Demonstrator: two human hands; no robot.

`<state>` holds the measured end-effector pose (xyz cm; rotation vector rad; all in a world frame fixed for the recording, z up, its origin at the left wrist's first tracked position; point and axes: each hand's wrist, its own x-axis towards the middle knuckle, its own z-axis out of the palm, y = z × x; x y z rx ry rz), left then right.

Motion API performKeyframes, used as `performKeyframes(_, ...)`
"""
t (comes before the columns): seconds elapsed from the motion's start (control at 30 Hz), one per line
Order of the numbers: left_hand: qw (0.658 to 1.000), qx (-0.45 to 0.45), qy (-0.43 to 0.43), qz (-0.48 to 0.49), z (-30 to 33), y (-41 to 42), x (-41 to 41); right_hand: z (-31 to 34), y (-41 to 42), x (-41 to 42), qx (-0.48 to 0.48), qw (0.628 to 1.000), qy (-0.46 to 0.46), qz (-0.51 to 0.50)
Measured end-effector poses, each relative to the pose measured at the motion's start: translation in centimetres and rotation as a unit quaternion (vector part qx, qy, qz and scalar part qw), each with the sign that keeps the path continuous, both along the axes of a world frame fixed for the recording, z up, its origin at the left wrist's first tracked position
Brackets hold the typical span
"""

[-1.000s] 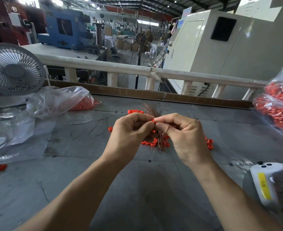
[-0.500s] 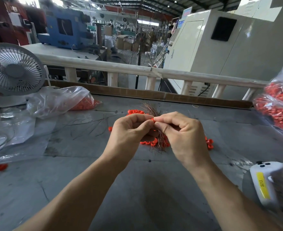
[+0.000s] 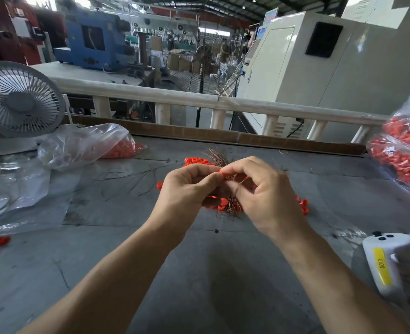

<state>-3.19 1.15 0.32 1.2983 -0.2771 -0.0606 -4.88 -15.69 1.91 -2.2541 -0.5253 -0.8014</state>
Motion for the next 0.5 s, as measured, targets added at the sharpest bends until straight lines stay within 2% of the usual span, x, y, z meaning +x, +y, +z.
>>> performKeyframes(0.23, 0.997, -0.034, 0.072, -0.02, -0.3, -0.6, 0.0, -0.2, 1.2, -0.4, -0.067, 0.993, -0.038, -0.094)
performKeyframes(0.5, 0.989, -0.074, 0.114, -0.066, 0.0, -0.1, 0.0, -0.2, 1.3, -0.7, -0.071, 0.992, -0.042, -0.097)
